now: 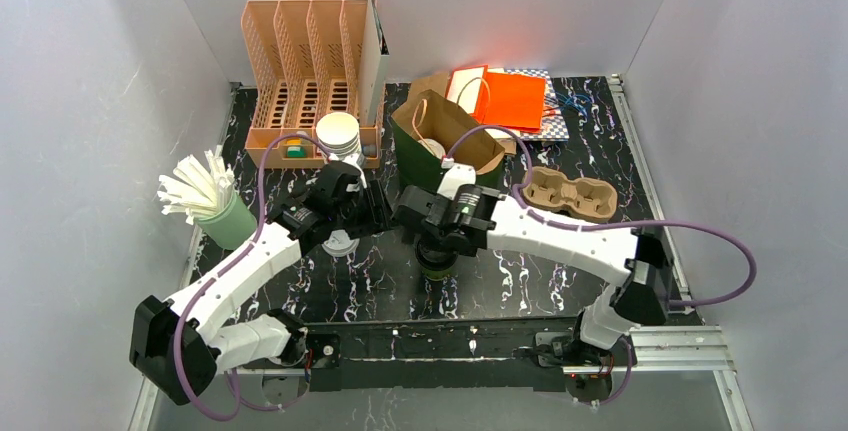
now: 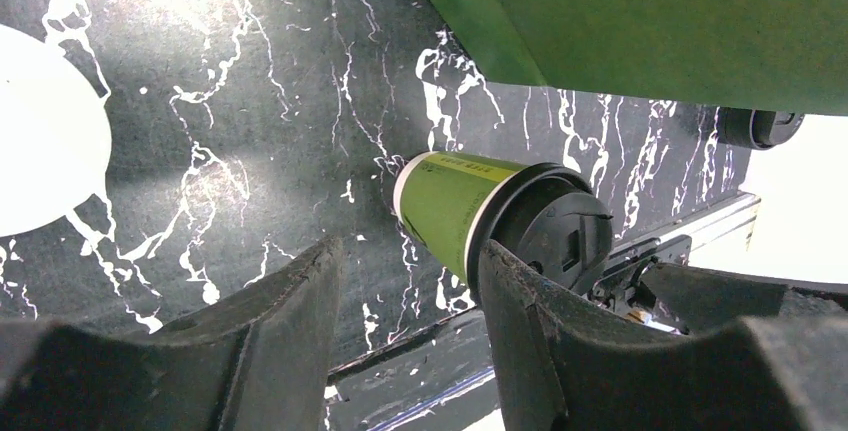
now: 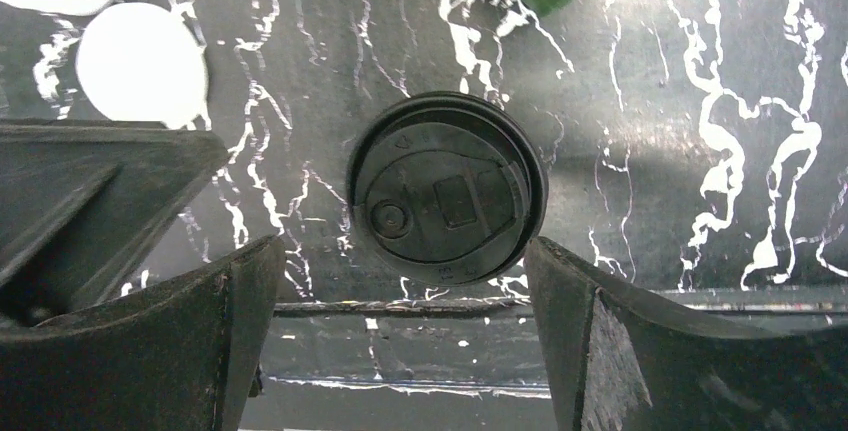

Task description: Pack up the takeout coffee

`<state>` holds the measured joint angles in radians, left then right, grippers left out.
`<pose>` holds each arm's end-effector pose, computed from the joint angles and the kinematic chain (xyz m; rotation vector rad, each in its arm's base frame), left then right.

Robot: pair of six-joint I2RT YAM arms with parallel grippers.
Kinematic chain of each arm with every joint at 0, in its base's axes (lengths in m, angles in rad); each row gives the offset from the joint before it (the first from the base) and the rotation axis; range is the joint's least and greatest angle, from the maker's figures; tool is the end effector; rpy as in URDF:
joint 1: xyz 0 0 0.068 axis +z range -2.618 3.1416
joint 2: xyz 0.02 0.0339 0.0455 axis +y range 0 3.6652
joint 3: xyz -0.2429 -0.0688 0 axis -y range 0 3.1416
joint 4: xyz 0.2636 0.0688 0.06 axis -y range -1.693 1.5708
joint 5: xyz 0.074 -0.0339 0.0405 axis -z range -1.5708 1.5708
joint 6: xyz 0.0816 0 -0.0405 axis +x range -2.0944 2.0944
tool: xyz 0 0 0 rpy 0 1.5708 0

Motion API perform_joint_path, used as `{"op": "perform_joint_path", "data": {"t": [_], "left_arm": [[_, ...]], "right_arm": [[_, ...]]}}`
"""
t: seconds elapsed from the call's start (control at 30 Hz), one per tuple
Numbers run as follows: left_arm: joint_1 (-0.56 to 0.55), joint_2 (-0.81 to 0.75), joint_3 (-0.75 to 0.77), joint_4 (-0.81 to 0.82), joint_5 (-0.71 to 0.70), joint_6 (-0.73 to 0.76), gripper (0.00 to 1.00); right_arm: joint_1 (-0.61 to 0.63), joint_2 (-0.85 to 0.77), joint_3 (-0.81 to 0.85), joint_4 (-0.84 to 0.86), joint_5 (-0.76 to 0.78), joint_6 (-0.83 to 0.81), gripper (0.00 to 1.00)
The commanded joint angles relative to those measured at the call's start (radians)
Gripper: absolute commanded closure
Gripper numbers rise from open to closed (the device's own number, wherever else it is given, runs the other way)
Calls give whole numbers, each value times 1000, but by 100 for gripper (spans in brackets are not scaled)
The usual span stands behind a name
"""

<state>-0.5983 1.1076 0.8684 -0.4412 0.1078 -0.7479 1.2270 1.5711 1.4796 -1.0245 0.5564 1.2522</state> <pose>0.2449 -0.1776 0.2291 -0.1170 2.3832 -0.8101 0.1589 0.3159 0.2633 0.1934 2.4558 0.3096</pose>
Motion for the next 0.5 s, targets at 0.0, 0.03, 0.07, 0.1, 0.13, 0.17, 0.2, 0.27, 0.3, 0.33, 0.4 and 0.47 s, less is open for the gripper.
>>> {"op": "perform_joint_path", "data": {"t": [0.0,0.03,0.07,0.1,0.13,0.17,0.2,0.27,0.3,0.33,0.4,0.47], "left_arm": [[12,-43,-28,24,-3,-5,50],[12,-46,-33,24,0,-3,50],[12,-45,-40,26,7,0,50],[13,-43,-47,30,17,1,50],[14,-42,-51,35,21,1,50],[14,-42,-57,39,22,1,50],[14,-42,-62,49,22,0,50],[14,-45,-65,57,13,4,50],[14,-48,-63,55,3,9,50],[14,-54,-62,53,-5,16,50],[14,-66,-65,60,-23,28,50],[14,-75,-74,72,-27,39,50]], "right_arm": [[14,74,73,-166,45,163,2],[14,93,100,-205,48,210,2],[14,110,120,-252,46,250,2],[14,127,139,-296,44,288,2],[14,147,160,-324,43,309,2],[14,158,178,-347,42,326,2],[14,168,191,-351,36,334,2],[14,179,203,-351,22,362,2],[14,185,209,-351,16,372,2],[14,193,214,-351,12,377,2],[14,207,215,-350,7,391,2],[14,221,215,-350,4,399,2]]}}
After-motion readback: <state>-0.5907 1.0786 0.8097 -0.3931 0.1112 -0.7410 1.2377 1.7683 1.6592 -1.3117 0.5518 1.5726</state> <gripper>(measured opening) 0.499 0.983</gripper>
